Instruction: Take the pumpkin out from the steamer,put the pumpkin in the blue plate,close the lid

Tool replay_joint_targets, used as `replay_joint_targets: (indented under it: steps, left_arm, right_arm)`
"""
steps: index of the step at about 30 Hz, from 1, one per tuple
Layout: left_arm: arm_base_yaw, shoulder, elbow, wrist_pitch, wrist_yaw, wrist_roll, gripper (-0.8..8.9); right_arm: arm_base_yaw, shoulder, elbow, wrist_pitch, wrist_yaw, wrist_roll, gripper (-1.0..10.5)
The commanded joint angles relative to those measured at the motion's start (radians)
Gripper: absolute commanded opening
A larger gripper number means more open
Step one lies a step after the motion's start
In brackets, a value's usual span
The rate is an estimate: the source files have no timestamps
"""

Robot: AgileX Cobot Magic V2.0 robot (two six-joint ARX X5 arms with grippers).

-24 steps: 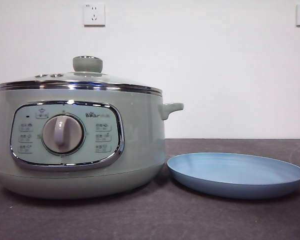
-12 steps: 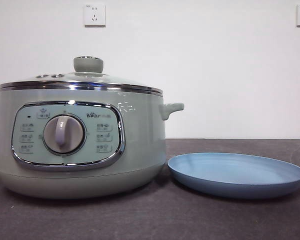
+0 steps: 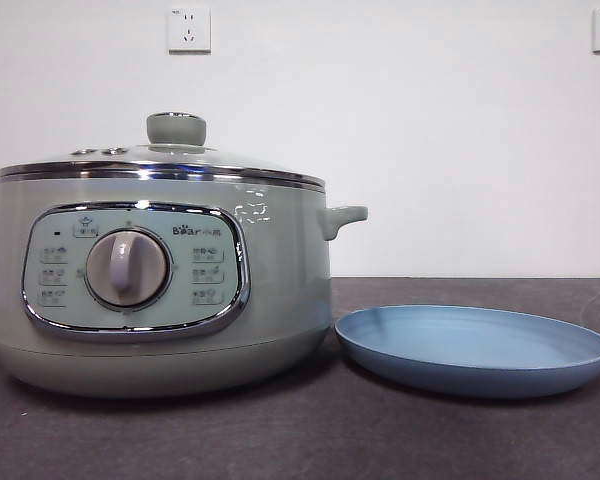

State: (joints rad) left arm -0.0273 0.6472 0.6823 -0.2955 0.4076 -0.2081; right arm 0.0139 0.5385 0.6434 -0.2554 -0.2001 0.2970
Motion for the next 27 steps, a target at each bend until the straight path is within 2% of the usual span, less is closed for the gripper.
replay_joint_targets:
  steps: [1,6,8,10,12,13,16,27]
  left_arm:
    - [0.000,0.075,0.076,-0.043,0.029,0.080,-0.05]
    - [0.000,0.174,0.186,-0.134,0.047,0.107,0.01]
    - [0.000,0.198,0.212,-0.159,0.049,0.106,0.16]
    - [-0.001,0.208,0.223,-0.170,0.079,0.106,1.26]
    - [-0.002,0.208,0.223,-0.171,0.109,0.105,2.86]
    - [-0.005,0.208,0.223,-0.171,0.114,0.103,3.46]
    - [-0.011,0.208,0.223,-0.171,0.120,0.081,4.16]
    - [-0.121,0.247,0.240,-0.082,0.109,0.044,4.18]
  right_arm:
    - [0.000,0.080,0.094,-0.035,-0.077,-0.119,0.0]
    - [0.000,0.214,0.228,-0.148,-0.238,-0.196,0.0]
    - [0.000,0.251,0.257,-0.178,-0.274,-0.212,0.6]
    - [0.000,0.276,0.269,-0.199,-0.272,-0.212,2.3]
    - [0.000,0.293,0.269,-0.208,-0.272,-0.212,4.0]
    - [0.000,0.298,0.269,-0.214,-0.272,-0.212,4.5]
    - [0.000,0.306,0.269,-0.225,-0.271,-0.212,4.7]
    - [0.000,0.306,0.269,-0.227,-0.272,-0.208,4.7]
